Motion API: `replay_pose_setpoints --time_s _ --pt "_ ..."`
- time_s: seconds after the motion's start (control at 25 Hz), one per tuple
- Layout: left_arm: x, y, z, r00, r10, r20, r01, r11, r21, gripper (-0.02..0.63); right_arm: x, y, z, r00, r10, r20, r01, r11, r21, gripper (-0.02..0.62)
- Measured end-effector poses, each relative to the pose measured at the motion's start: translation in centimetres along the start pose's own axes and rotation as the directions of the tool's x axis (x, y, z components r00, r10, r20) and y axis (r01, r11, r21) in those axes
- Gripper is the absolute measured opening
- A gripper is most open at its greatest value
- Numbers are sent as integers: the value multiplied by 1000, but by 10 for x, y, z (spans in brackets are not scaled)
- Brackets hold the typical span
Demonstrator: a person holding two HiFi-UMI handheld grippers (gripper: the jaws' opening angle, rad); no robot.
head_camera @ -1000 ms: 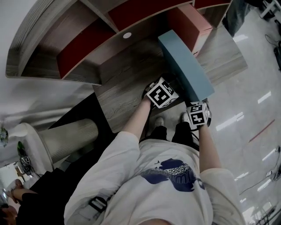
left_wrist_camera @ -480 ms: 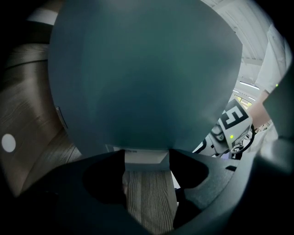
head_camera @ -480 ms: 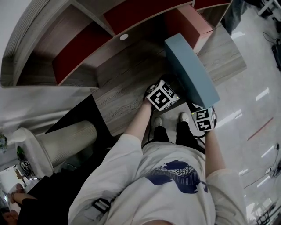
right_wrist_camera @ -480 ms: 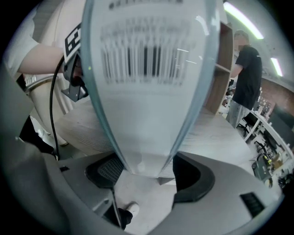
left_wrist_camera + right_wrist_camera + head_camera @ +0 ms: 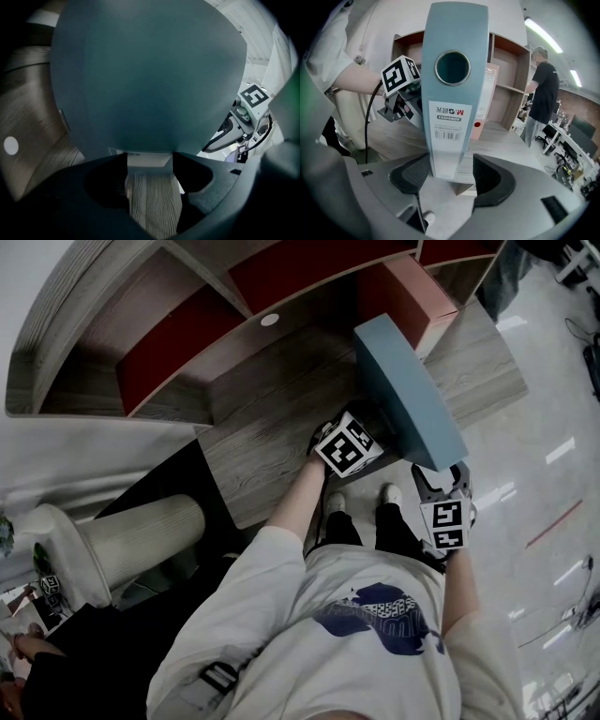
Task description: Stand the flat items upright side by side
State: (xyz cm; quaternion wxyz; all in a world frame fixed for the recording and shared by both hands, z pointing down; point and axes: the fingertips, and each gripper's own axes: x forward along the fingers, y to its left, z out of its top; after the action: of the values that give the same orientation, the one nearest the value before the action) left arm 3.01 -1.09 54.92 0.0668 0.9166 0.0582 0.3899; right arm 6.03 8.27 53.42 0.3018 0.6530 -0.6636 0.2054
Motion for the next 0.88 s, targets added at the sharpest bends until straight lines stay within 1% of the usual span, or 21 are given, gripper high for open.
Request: replay_pose_setpoints --time_s 0.16,0.2,0.48,0.72,0.88 --pt "0 7 5 1000 22 4 -22 1000 -13 287 5 2 5 1000 -1 9 1 1000 -9 221" --pt "1 9 7 1000 29 3 -28 999 -15 287 6 2 6 1000 2 11 -2 1000 -10 214" --pt "5 27 15 996 87 2 -87 995 -53 288 18 -12 18 997 66 41 -66 998 -2 189" --pt "4 42 19 991 135 -14 -136 987 -90 287 24 -15 29 988 143 55 -140 989 -53 184" --pt "0 54 21 988 155 -26 -157 983 -95 287 29 -17 40 987 149 60 -145 988 -56 170"
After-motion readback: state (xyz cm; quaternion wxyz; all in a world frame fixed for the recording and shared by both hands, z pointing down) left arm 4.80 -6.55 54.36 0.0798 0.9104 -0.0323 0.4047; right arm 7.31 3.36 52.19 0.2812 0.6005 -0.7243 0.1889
